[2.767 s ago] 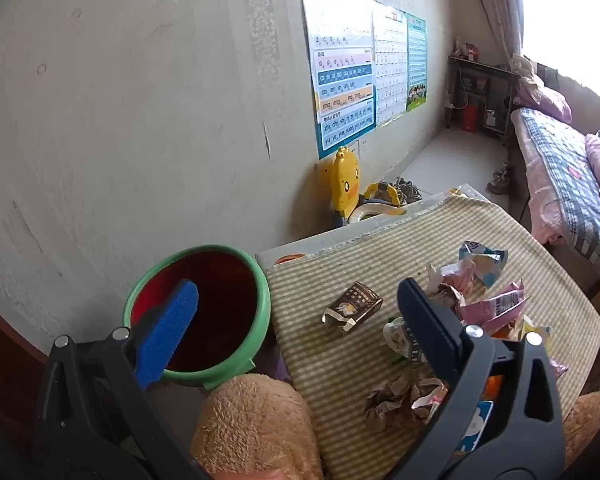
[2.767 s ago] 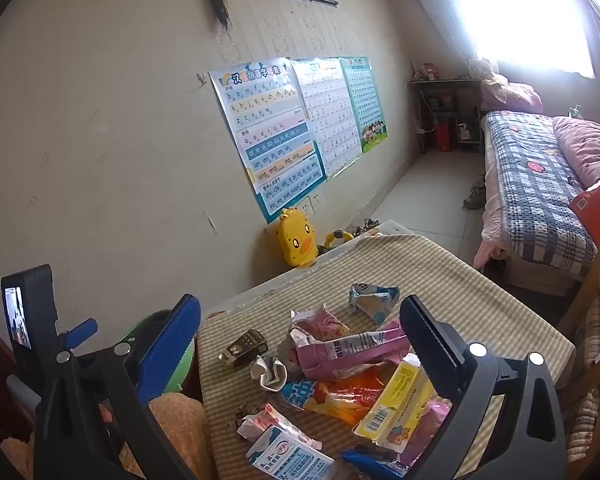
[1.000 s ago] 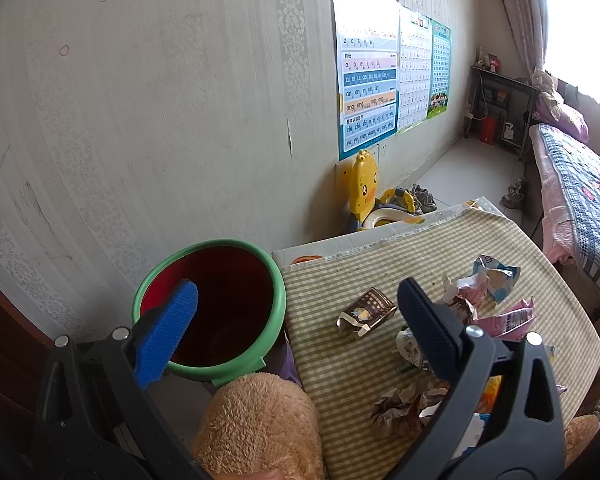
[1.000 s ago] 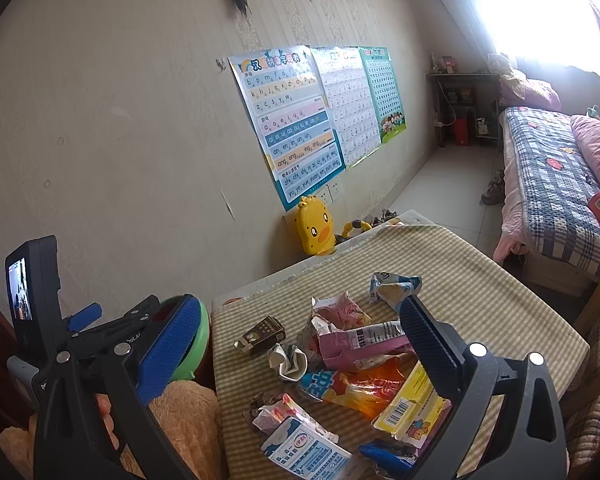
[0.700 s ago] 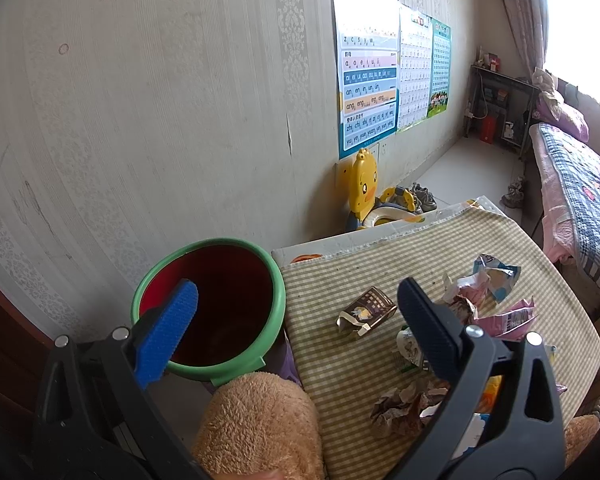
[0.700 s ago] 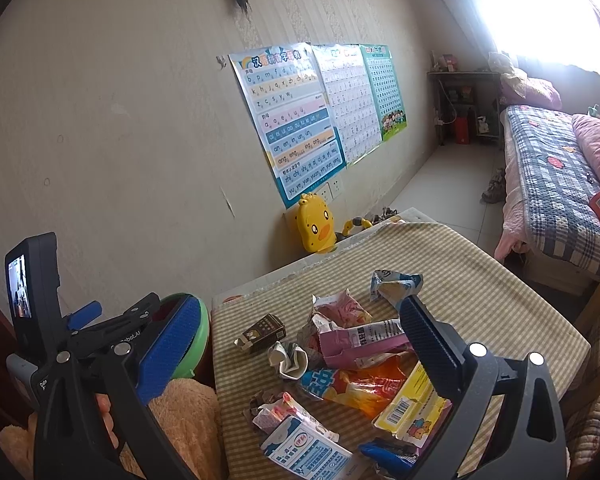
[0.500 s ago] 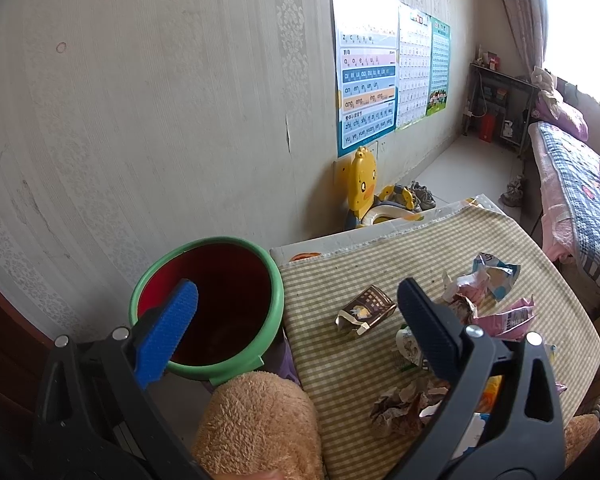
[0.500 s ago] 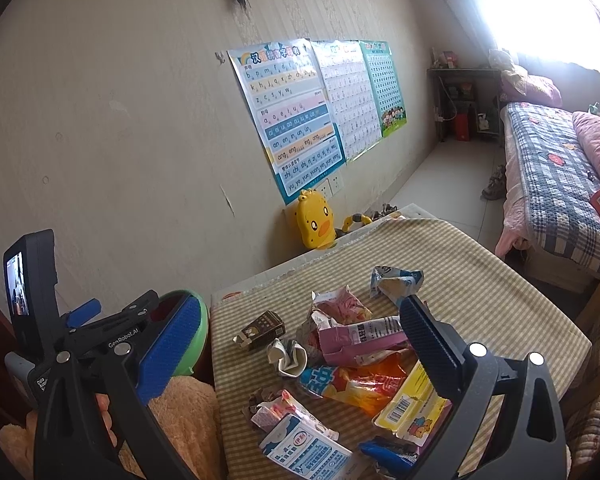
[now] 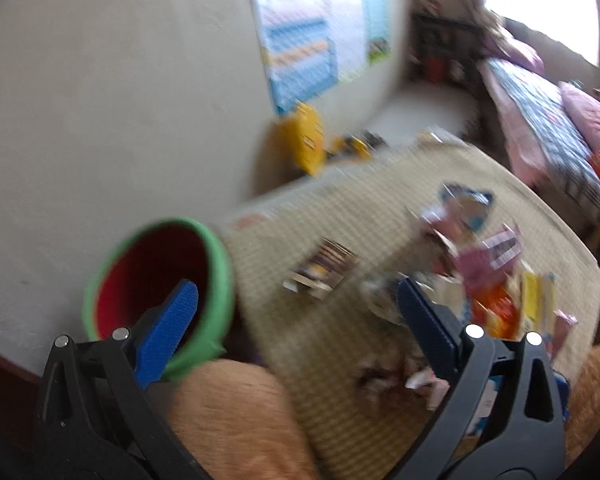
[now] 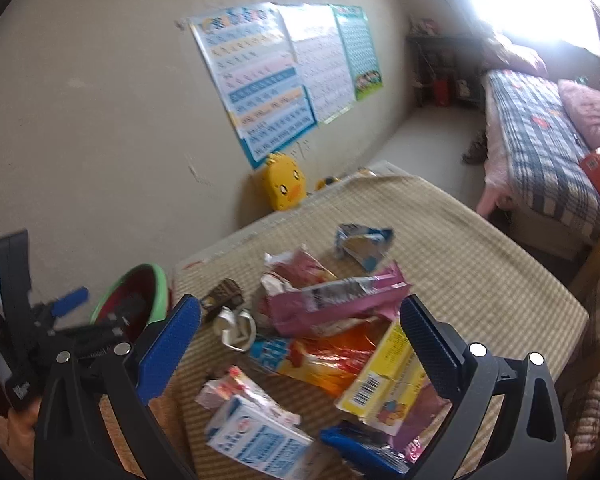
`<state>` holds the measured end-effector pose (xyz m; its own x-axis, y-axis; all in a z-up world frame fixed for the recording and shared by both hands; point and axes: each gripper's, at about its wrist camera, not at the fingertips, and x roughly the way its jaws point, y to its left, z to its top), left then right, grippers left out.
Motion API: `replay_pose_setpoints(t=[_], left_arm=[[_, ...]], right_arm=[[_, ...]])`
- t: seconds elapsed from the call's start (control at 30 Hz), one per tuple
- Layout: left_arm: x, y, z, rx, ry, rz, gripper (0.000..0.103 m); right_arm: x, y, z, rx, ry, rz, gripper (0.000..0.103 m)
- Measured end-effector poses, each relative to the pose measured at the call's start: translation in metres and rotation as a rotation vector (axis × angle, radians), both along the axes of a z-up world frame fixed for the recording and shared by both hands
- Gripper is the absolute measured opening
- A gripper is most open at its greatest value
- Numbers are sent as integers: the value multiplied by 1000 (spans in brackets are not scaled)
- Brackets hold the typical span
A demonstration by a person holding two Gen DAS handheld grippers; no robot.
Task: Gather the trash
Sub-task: 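Grasp the crumpled printed paper with the left tool while the right tool grasps the pink snack bag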
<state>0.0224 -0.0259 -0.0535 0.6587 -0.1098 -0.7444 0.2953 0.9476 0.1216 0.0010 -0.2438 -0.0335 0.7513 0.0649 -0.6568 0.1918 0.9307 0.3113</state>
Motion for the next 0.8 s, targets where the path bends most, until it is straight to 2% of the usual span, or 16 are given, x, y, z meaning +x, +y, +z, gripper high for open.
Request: replay_pose_setpoints(t=[0.07,0.2,0.37,0.43,0.5,0.53,0.57,0.67,0.8], left_arm=[[9,-17,-16,-8,66,-53,98],[21,-49,-39,4,147,-119,98],[32,-66,-67,35,226,-143,96],[37,-64,-75,7,262,-130,81],[39,-61,-78,-17,280,-128,55],[38,-58,-77,-37,287,-134,46],[37,-56,-76,-54,297,-137,30],[37,-52,-73,-75,298,-140,29],[29,-47,-61,-79,265,-153,29]], right_arm=[[1,-5,-8,13,18,-8,96],[4,-11,-18,23,35,-7,96],[11,-18,-29,49,51,1,96],[15,-20,-34,49,63,7,96],[19,-23,-38,54,77,9,96],[22,-26,-42,75,89,12,96],[26,-28,-45,102,93,15,96],[39,-32,-53,198,121,28,96],[61,-31,-69,262,210,15,95]])
